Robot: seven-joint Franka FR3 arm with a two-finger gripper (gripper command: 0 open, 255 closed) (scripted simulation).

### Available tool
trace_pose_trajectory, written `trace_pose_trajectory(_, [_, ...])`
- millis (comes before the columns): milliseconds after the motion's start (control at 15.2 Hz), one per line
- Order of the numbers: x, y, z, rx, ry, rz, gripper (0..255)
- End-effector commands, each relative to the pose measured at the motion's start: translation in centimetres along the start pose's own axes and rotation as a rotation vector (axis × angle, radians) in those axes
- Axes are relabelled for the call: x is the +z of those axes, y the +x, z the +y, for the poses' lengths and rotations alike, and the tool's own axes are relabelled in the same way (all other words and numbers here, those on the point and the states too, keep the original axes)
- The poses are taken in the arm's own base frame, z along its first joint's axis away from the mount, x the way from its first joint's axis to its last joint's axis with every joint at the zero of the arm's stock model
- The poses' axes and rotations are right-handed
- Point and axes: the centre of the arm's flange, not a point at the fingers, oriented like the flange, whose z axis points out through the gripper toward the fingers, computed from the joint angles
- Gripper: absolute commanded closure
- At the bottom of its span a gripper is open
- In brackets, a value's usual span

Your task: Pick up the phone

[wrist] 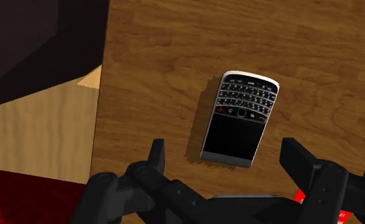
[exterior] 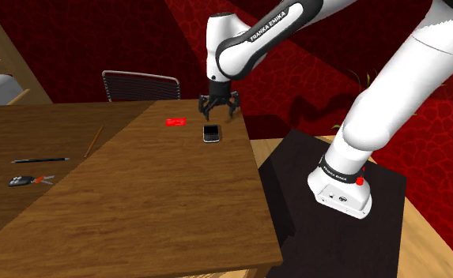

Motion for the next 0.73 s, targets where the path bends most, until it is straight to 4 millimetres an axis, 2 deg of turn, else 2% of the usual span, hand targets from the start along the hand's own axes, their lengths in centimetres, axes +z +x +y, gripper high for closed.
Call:
trace_pose_trajectory(0, [2.1,1.0,-1.3,0.049,0.018,-0.004,0])
trace_pose_trajectory(132, [3.6,1.6,-2.4,0.086,0.030,-0.007,0])
trace_pose_trajectory(660, [7.6,1.7,-2.3,0.086,0.030,-0.007,0])
